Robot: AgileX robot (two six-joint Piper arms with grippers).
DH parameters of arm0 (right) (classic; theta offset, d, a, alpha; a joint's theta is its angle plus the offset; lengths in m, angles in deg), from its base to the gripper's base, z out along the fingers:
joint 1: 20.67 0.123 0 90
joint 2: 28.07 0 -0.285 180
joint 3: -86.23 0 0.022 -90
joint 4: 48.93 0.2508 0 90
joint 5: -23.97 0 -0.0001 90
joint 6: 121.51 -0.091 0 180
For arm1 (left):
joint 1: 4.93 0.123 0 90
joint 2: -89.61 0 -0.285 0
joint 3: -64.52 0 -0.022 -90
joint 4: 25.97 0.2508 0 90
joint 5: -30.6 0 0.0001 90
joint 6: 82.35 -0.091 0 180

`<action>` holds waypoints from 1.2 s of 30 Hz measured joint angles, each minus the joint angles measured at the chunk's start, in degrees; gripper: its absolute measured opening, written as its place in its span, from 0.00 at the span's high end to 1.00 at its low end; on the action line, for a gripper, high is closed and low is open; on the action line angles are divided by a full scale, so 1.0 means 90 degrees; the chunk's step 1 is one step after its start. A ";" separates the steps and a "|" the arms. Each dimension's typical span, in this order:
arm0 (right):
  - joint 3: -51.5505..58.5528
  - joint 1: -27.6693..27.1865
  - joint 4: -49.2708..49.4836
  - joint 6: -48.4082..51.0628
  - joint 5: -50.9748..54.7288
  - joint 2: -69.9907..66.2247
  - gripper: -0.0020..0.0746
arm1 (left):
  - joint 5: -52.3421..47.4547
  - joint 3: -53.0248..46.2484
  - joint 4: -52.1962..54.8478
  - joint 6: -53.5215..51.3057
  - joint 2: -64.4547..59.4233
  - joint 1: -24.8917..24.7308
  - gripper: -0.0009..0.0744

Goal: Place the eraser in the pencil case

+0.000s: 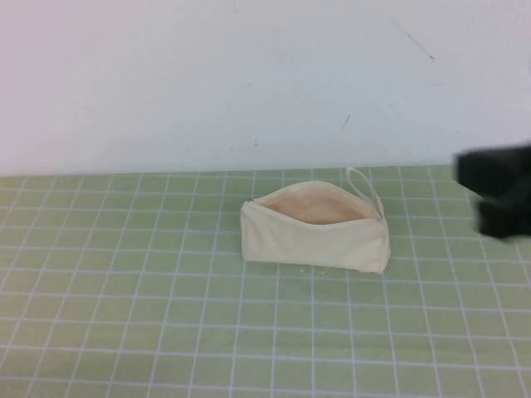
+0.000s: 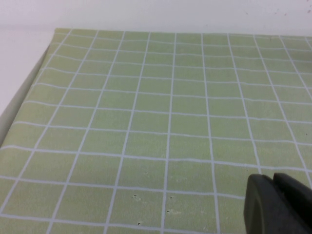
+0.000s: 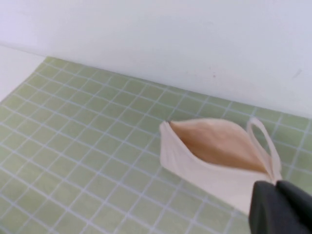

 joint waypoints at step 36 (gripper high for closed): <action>0.4973 -0.1062 -0.0893 0.0713 0.0488 0.6679 0.97 | 0.0000 0.0000 0.0000 0.0000 0.0000 0.0000 0.99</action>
